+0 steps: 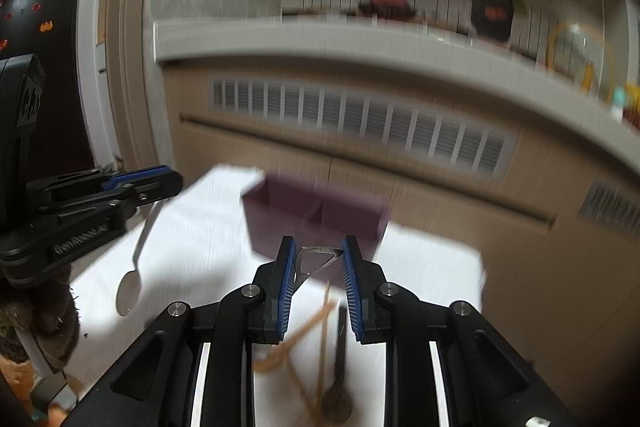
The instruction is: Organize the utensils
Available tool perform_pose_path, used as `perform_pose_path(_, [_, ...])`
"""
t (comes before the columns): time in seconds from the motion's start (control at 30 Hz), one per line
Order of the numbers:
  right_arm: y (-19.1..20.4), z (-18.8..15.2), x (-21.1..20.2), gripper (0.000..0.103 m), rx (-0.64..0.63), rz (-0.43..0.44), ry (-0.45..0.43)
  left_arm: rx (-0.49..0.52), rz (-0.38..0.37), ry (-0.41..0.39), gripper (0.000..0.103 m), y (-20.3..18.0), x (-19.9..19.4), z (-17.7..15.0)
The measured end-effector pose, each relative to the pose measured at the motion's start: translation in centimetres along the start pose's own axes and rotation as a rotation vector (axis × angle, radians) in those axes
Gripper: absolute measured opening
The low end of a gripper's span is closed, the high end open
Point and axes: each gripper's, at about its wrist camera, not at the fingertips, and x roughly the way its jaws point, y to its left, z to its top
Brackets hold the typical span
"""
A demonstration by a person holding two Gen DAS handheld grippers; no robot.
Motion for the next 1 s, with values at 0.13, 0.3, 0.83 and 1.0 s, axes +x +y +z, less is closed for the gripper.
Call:
perform_pose_path(0.13, [-0.8, 6.0, -1.0, 0.022, -0.042, -0.062, -0.105, 0.04, 0.0, -0.123, 0.012, -0.6, 1.0, 5.6])
perform_pose_path(0.3, [-2.1, 11.7, 0.4, 0.022, -0.085, -0.154, -0.18, 0.008, -0.048, -0.188, 0.012, 0.6, 5.2, 10.1])
perform_pose_path(0.83, [-5.4, 6.7, 14.7, 0.022, -0.063, -0.158, 0.063, -0.022, -0.104, -0.037, 0.012, 1.7, 20.4, 2.1])
perform_pose_path(1.0, [-5.6, 3.9, 17.3, 0.022, -0.017, -0.091, 0.155, -0.059, -0.08, 0.074, 0.012, 2.6, 22.6, -1.5])
